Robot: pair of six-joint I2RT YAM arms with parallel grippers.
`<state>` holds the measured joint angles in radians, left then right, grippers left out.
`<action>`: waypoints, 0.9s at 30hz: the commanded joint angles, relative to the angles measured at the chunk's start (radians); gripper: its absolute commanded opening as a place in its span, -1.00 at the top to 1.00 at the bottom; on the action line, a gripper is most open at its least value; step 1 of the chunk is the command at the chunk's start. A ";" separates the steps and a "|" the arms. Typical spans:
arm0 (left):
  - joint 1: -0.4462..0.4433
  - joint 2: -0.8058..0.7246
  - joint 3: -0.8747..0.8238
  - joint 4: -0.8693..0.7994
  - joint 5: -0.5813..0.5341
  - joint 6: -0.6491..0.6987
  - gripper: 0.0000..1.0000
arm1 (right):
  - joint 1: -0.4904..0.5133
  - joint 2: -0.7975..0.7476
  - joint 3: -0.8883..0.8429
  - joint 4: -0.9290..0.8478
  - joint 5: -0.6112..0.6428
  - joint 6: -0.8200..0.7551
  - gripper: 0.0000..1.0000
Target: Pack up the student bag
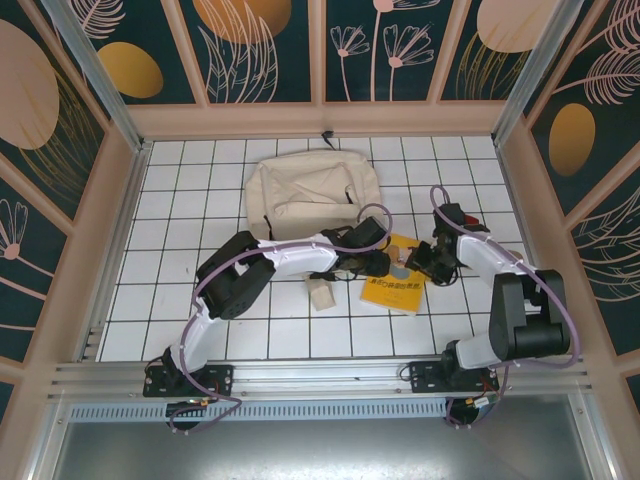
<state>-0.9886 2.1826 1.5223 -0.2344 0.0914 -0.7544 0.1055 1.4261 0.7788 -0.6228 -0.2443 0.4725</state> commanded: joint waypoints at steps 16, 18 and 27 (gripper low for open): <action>0.010 0.042 -0.026 0.052 0.052 -0.006 0.23 | 0.037 -0.081 0.093 -0.020 -0.026 -0.012 0.78; 0.014 0.034 -0.024 0.056 0.056 -0.001 0.23 | 0.038 -0.088 0.110 -0.045 0.026 -0.008 0.91; 0.032 -0.201 -0.080 0.137 0.136 0.081 -0.04 | 0.043 -0.137 0.274 -0.153 0.161 -0.011 1.00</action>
<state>-0.9703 2.1067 1.4548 -0.1566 0.1894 -0.7170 0.1459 1.3441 0.9676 -0.7471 -0.1623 0.4587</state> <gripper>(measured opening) 0.502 0.089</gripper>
